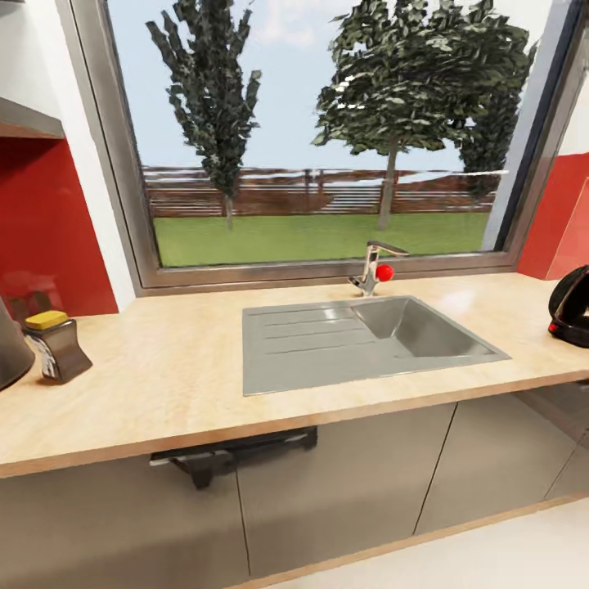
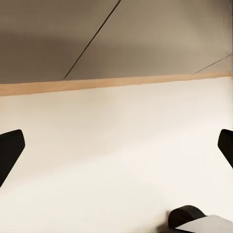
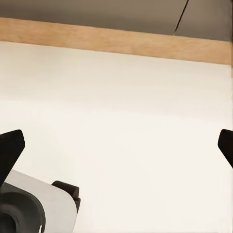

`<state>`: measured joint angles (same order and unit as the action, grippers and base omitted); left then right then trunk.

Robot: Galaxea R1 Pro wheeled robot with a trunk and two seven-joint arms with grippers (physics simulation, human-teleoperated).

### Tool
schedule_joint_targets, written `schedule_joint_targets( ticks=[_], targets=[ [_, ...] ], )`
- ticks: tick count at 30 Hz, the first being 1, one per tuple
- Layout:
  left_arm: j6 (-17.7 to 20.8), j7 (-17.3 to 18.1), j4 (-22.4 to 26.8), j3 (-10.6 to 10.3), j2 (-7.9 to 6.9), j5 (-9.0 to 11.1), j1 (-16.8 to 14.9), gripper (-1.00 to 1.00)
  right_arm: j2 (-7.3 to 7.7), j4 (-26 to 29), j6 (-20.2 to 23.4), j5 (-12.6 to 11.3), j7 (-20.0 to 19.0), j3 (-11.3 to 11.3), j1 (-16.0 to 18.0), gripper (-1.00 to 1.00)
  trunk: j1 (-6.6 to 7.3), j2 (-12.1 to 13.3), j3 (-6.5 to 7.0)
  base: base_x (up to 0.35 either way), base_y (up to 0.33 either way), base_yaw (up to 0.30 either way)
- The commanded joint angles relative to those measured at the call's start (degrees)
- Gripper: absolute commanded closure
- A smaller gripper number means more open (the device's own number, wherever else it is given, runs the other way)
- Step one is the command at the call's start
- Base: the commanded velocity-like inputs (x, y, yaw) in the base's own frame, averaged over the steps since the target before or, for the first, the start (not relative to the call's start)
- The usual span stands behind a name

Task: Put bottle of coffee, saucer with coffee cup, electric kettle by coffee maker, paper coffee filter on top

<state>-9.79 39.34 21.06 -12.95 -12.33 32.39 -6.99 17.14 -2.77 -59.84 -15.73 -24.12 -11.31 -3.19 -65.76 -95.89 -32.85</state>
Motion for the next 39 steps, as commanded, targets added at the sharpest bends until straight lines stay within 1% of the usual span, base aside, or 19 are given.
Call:
schedule_joint_targets(
  ticks=[1,19,39],
  targets=[
    [-0.4,0.0,-0.1,-0.5,-0.06,0.4,0.0,-1.00,0.00,-0.1,-0.2,-0.6,-0.3,-0.4,0.0,-1.00,0.00,0.0,-0.04,0.000,0.000,-0.279],
    [-0.4,0.0,-0.1,-0.5,-0.06,0.4,-0.1,-1.00,0.00,-0.1,-0.2,-0.6,-0.3,-0.4,0.0,-1.00,0.00,0.0,-0.04,0.000,0.000,-0.265],
    [-0.4,0.0,-0.1,-0.5,-0.06,0.4,0.0,-1.00,0.00,-0.1,-0.2,-0.6,-0.2,-0.4,0.0,-1.00,0.00,0.0,-0.04,0.000,0.000,-0.070]
  ],
)
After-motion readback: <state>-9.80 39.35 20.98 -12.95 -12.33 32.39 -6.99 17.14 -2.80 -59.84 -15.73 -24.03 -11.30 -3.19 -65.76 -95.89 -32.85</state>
